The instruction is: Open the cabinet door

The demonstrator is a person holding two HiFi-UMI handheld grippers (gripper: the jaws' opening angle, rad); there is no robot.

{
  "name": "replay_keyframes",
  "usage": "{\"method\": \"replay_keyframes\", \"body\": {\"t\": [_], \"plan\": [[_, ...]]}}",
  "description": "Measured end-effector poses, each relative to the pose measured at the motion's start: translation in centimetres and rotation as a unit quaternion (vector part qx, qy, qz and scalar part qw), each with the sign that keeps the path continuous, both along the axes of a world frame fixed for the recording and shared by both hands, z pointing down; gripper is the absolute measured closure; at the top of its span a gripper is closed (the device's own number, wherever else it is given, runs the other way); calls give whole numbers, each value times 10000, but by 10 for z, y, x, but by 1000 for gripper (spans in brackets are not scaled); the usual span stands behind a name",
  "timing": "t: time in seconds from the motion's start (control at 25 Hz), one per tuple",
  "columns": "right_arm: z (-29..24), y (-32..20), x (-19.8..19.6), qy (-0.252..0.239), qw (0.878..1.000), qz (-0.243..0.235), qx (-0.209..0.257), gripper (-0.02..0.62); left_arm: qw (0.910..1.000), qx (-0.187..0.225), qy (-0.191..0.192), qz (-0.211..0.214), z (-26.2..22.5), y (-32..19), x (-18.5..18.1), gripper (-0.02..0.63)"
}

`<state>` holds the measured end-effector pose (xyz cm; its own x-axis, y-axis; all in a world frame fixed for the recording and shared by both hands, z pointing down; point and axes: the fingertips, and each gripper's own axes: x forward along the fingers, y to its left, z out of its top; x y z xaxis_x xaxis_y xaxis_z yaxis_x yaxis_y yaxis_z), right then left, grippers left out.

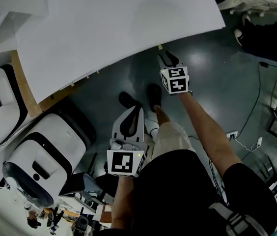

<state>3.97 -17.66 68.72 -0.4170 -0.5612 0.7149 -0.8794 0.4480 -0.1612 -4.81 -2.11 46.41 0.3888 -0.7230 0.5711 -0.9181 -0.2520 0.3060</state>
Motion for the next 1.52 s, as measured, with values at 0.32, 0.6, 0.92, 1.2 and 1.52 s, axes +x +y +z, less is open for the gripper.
{"method": "replay_keyframes", "body": {"t": [0.32, 0.6, 0.92, 1.2, 1.52], "plan": [[16, -17, -4, 160, 9997, -34, -157, 448, 9999, -76, -19, -70, 4, -6, -9, 575], [22, -27, -8, 282, 9994, 10, -201, 457, 9999, -92, -20, -95, 3, -9, -11, 575], [30, -31, -8, 531, 9983, 24, -229, 499, 9999, -106, -9, -111, 4, -10, -14, 575], [32, -31, -9, 549, 9982, 75, -227, 523, 9998, -122, -19, -145, 5, -7, -14, 575], [32, -31, -7, 482, 9985, -10, -241, 522, 9998, -105, -10, -180, 3, -2, -9, 575]]}}
